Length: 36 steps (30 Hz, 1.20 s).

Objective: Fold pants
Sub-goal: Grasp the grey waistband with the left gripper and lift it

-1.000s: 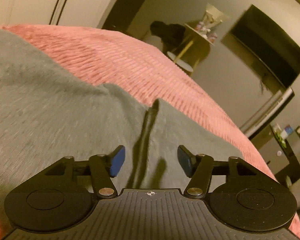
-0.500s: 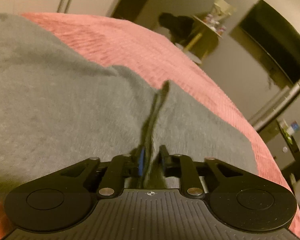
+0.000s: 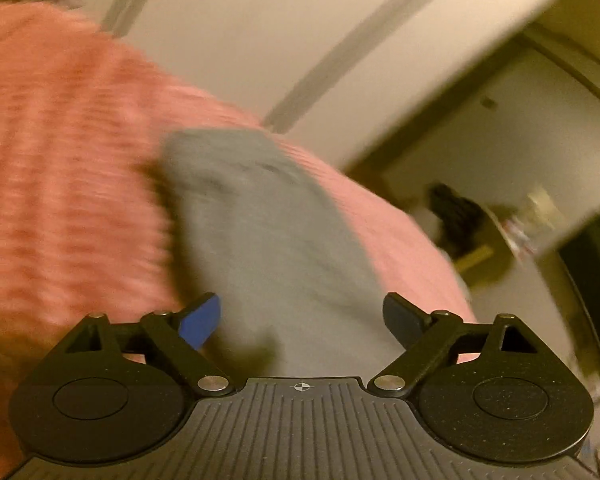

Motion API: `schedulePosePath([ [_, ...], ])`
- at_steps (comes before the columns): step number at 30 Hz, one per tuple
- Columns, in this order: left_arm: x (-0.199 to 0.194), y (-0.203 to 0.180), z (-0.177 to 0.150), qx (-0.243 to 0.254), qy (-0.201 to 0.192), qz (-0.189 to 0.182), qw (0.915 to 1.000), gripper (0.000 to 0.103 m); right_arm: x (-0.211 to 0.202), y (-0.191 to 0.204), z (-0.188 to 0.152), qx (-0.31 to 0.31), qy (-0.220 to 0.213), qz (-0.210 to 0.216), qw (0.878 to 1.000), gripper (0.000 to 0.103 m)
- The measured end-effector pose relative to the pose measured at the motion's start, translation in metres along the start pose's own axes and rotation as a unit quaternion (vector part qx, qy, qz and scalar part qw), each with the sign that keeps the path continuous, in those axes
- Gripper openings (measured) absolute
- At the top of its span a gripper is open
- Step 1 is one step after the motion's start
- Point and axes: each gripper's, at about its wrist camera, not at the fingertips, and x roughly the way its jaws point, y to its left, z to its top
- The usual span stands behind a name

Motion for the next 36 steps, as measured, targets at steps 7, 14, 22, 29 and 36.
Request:
schedulePosePath([
  [7, 0.034, 0.051, 0.026, -0.066, 0.03, -0.014, 0.9973, 0.068, 0.002, 0.003, 0.0, -0.004, 0.002, -0.004, 1.0, 0.044],
  [14, 0.085, 0.05, 0.04, -0.063, 0.05, -0.021, 0.9965, 0.057, 0.004, 0.006, 0.0, -0.007, 0.002, -0.013, 1.0, 0.044],
  [22, 0.085, 0.026, 0.054, -0.027, 0.026, -0.01, 0.9993, 0.025, 0.007, 0.006, 0.001, -0.011, 0.0, -0.01, 1.0, 0.048],
  [29, 0.043, -0.05, 0.048, 0.107, -0.016, 0.004, 0.9941, 0.022, 0.005, 0.001, 0.002, 0.003, -0.002, 0.003, 1.0, 0.048],
  [36, -0.009, -0.155, 0.005, 0.277, -0.067, -0.076, 0.9556, 0.016, 0.004, -0.001, 0.003, 0.015, -0.003, 0.011, 1.0, 0.049],
])
